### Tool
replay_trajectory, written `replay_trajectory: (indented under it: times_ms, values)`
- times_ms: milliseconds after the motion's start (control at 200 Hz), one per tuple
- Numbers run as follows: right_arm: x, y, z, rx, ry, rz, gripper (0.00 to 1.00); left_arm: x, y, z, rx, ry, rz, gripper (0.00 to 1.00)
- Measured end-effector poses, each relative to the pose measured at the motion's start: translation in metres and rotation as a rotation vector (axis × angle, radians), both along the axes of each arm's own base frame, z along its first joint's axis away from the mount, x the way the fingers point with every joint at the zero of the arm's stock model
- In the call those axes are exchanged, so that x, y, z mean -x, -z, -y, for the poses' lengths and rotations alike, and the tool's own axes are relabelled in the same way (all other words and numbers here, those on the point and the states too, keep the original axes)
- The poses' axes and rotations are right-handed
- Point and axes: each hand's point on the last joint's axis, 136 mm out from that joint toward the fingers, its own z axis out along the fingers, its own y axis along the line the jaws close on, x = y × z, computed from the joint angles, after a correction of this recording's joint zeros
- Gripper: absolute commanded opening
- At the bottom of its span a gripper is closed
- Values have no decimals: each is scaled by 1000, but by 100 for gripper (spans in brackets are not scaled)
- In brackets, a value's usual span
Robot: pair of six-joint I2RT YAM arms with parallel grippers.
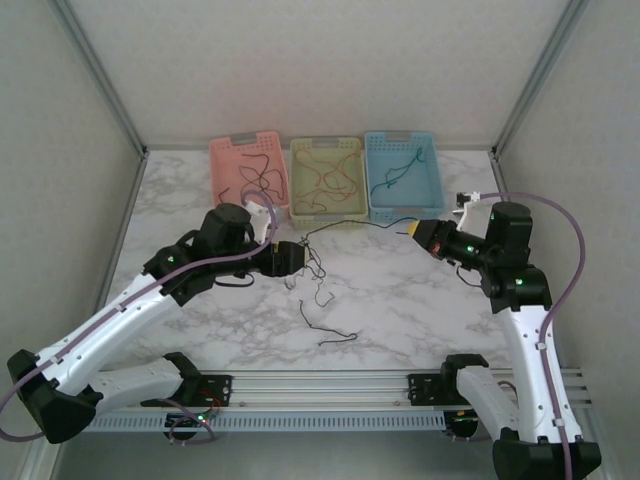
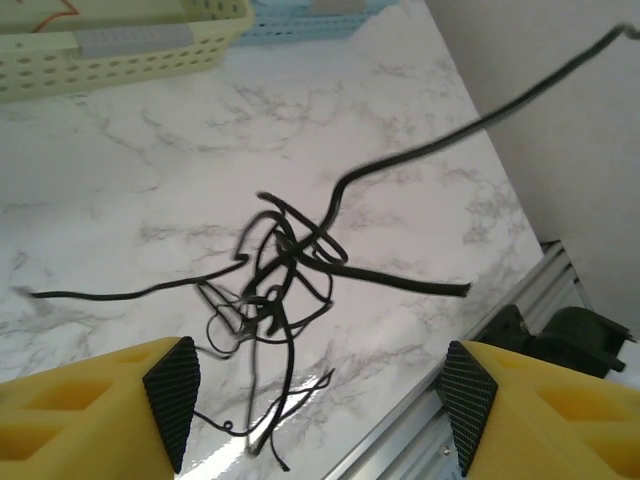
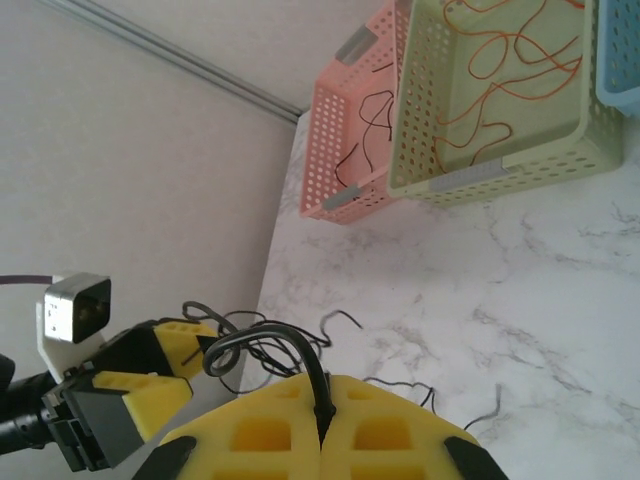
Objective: Untangle the cables
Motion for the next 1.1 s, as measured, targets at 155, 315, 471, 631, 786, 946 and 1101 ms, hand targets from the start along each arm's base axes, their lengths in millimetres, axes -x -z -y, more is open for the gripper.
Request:
replay_trajectory:
  times_ms: [155,315,471,631,786,946,1101]
  values:
    - [-1,-4,-1,-19,0,-20,0,4,-2,7,24,52,14,66]
    - [-2,-4,-2,-30,6,-41,0,6,6,7,2,69,17,57]
    - [-2,-4,-2,-37,11,-51,0,6,12,4,-18,70,17,52]
    - [-3,-3,-2,-44,15,-62,0,6,20,5,-33,72,4,44]
    - [-3,-3,-2,-45,16,-66,0,5,27,5,-49,64,-9,9]
    - [-5,0,3,-7,38,-59,0,1,32,-8,-107,17,6,0]
    - [-19,31,29,182,165,-100,0,-4,11,-43,-221,-100,71,0]
